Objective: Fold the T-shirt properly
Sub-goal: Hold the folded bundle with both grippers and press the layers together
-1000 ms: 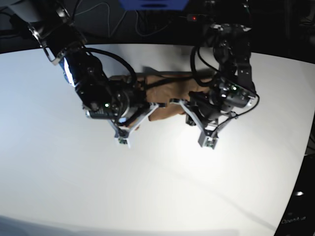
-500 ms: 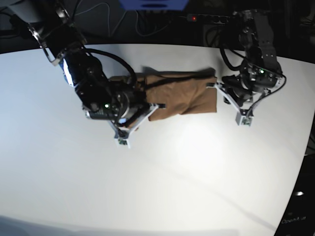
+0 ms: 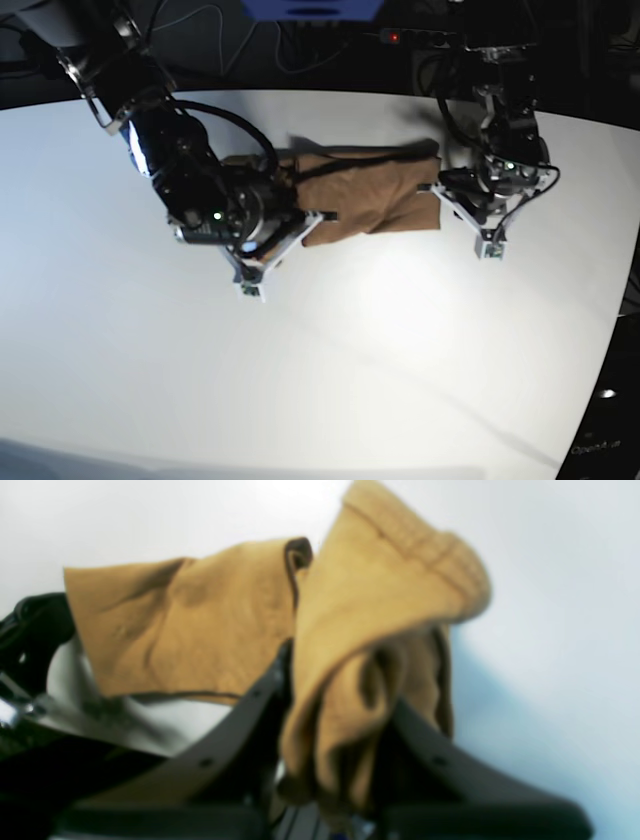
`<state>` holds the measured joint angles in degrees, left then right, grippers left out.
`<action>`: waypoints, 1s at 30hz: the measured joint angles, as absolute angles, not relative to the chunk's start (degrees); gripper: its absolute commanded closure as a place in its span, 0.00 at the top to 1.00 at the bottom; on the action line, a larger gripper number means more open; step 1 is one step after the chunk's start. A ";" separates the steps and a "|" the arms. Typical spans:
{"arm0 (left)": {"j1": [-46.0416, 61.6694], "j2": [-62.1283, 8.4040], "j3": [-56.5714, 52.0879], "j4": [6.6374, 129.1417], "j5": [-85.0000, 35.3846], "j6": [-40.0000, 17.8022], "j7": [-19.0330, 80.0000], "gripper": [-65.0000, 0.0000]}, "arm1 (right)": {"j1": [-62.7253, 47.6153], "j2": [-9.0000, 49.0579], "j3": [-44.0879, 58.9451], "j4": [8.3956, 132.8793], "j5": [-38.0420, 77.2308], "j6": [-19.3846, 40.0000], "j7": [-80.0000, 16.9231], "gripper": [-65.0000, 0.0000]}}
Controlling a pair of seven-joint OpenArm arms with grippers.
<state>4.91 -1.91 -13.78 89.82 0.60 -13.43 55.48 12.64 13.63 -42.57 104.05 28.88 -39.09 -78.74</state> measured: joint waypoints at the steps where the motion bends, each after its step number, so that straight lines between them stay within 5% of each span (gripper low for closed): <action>1: 4.10 -1.61 -13.76 88.86 0.62 -13.37 55.40 0.04 | 13.50 13.69 -43.86 104.05 28.84 -39.09 -78.87 0.01; 30: 3.38 -0.14 -9.96 88.53 0.21 -13.69 54.72 0.04 | 20.58 -2.22 -60.84 101.49 28.88 -39.24 -78.70 0.01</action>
